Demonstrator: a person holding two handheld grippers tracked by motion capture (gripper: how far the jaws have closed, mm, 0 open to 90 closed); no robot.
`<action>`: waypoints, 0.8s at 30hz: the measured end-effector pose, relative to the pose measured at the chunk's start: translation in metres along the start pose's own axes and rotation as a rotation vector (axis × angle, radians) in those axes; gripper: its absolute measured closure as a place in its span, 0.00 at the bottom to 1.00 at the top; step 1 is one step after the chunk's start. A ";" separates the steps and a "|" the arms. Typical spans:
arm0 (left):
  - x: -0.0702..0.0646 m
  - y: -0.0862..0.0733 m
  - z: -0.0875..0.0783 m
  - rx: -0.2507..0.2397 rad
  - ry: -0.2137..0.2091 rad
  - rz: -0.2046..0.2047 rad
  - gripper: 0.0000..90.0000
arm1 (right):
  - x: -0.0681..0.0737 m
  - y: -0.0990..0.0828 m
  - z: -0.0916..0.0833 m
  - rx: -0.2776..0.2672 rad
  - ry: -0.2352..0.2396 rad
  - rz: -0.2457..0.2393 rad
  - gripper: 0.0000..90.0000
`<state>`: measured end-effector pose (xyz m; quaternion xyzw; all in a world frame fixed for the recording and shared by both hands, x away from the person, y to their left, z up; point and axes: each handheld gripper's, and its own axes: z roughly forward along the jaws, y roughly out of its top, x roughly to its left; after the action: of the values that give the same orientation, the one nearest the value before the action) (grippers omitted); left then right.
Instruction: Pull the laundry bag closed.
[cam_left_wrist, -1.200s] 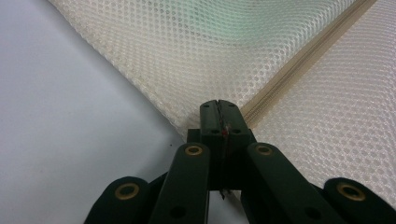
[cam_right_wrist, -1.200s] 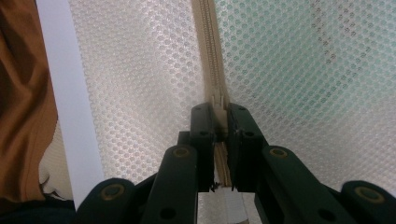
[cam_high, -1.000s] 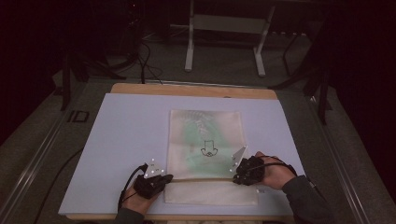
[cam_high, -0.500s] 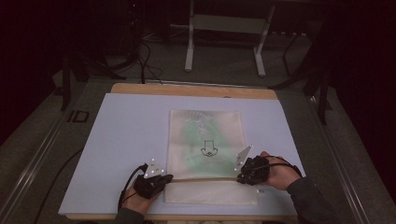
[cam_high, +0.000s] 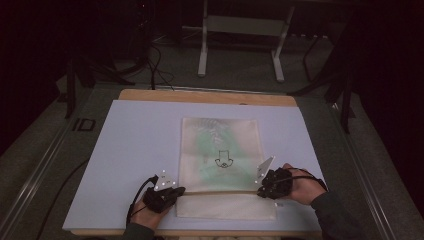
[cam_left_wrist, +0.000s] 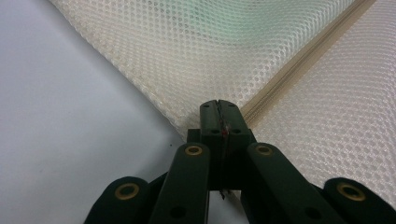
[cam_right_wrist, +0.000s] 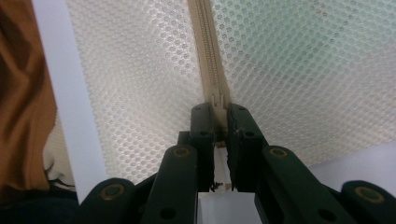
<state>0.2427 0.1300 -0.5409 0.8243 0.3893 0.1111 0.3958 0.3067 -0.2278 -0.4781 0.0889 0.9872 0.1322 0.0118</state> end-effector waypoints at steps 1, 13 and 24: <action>0.000 0.000 0.000 0.000 0.000 -0.001 0.99 | 0.000 -0.001 0.000 0.005 -0.004 0.001 0.91; 0.000 0.000 0.000 0.001 -0.001 -0.001 0.99 | -0.001 -0.009 -0.002 0.010 0.001 0.028 0.91; 0.000 0.000 0.000 0.001 0.000 -0.001 0.99 | -0.004 -0.022 -0.004 0.006 -0.001 0.055 0.91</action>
<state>0.2426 0.1300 -0.5409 0.8242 0.3898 0.1106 0.3956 0.3066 -0.2502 -0.4797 0.1160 0.9848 0.1292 0.0086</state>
